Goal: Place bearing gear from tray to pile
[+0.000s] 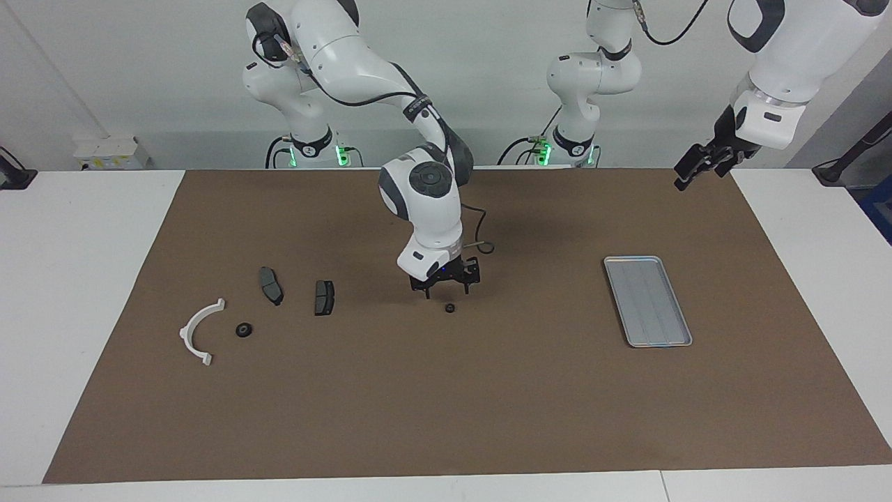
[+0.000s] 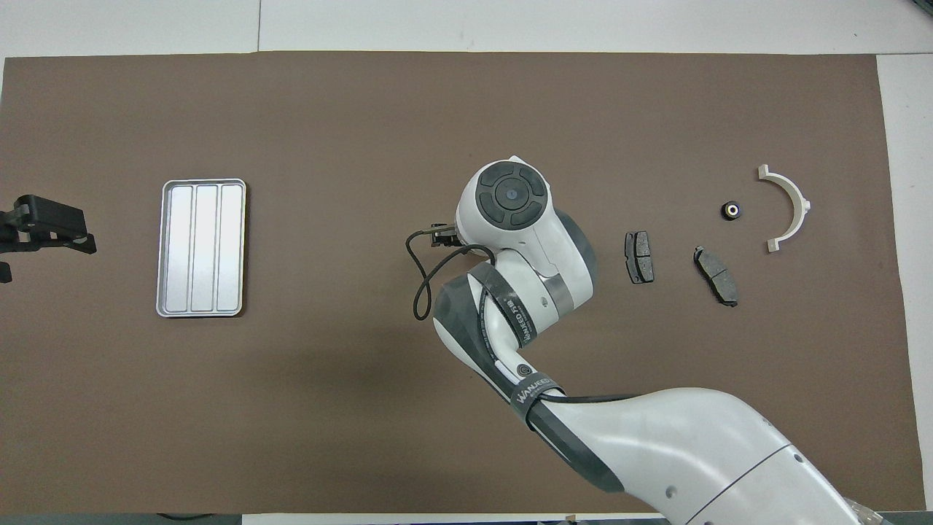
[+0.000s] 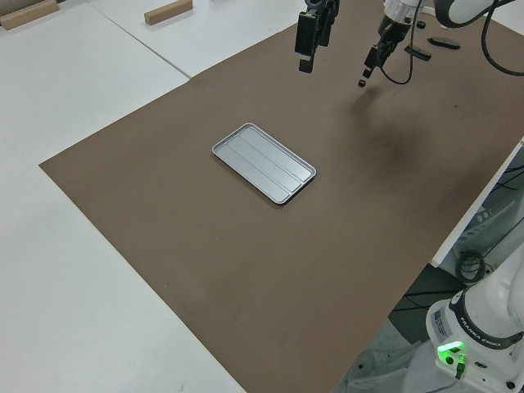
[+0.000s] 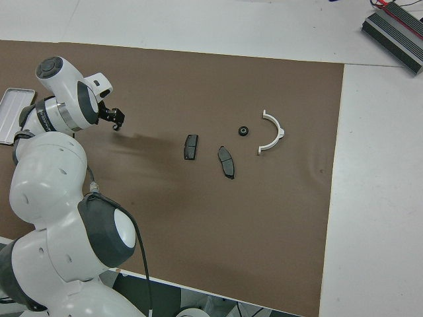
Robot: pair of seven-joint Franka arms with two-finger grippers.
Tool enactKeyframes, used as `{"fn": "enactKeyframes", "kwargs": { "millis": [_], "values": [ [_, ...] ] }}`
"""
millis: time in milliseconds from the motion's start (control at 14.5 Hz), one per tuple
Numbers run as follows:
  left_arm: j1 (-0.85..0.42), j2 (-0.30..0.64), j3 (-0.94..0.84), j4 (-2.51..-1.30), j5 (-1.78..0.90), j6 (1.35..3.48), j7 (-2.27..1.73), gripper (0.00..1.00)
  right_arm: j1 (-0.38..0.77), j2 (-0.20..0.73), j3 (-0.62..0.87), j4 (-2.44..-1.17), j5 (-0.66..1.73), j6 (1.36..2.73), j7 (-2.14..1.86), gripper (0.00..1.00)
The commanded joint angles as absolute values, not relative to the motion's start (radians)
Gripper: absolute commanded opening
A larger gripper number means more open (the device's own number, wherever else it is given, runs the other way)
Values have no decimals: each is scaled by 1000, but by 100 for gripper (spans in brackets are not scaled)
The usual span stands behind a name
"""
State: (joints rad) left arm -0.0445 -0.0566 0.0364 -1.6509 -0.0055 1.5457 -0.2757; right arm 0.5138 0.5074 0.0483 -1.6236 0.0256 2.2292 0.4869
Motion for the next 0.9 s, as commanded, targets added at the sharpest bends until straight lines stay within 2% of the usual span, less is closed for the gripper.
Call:
{"fn": "enactKeyframes", "kwargs": {
  "millis": [0, 622, 829],
  "values": [
    [-22, -91, 25, -1727, -23, 1650, -259, 100, 486, 522, 57, -1603, 31, 2224, 451, 91],
    [34, -83, -20, -1732, -37, 1644, -250, 100, 499, 564, 57, -1594, 41, 2257, 443, 89],
    [29, -49, -23, -1698, -37, 1651, -250, 100, 500, 587, 57, -1559, 46, 2258, 443, 89]
  ]
}}
